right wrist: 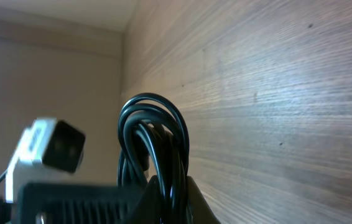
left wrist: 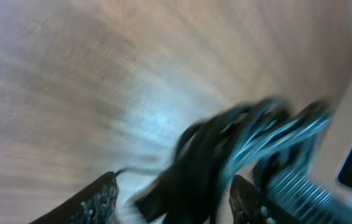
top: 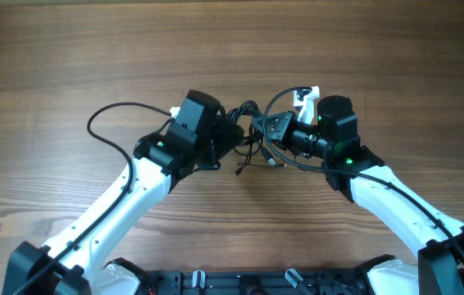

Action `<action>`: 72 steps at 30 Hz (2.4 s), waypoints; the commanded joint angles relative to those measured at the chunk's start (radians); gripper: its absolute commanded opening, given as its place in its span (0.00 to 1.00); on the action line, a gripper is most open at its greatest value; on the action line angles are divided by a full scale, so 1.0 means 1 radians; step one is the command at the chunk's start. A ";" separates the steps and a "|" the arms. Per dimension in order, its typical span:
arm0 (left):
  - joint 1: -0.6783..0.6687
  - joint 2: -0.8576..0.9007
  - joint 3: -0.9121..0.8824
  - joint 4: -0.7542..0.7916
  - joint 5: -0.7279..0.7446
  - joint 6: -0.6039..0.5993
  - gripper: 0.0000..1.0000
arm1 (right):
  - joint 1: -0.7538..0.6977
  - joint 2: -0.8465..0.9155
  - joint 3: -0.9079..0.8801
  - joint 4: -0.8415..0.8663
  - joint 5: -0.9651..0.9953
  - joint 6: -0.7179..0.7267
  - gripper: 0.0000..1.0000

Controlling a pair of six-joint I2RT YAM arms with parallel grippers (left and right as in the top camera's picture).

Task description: Untangle cables

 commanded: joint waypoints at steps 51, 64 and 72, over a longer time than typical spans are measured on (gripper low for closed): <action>0.103 -0.034 0.006 0.079 -0.082 -0.178 0.04 | 0.372 0.049 0.001 0.064 0.519 -0.407 0.31; 0.193 -0.034 0.006 0.048 -0.116 0.551 0.04 | 0.299 0.000 0.001 -0.006 0.227 -0.471 0.04; 0.192 -0.034 0.006 0.046 -0.088 0.715 0.04 | 0.199 -0.105 0.002 -0.034 -0.054 -0.459 0.04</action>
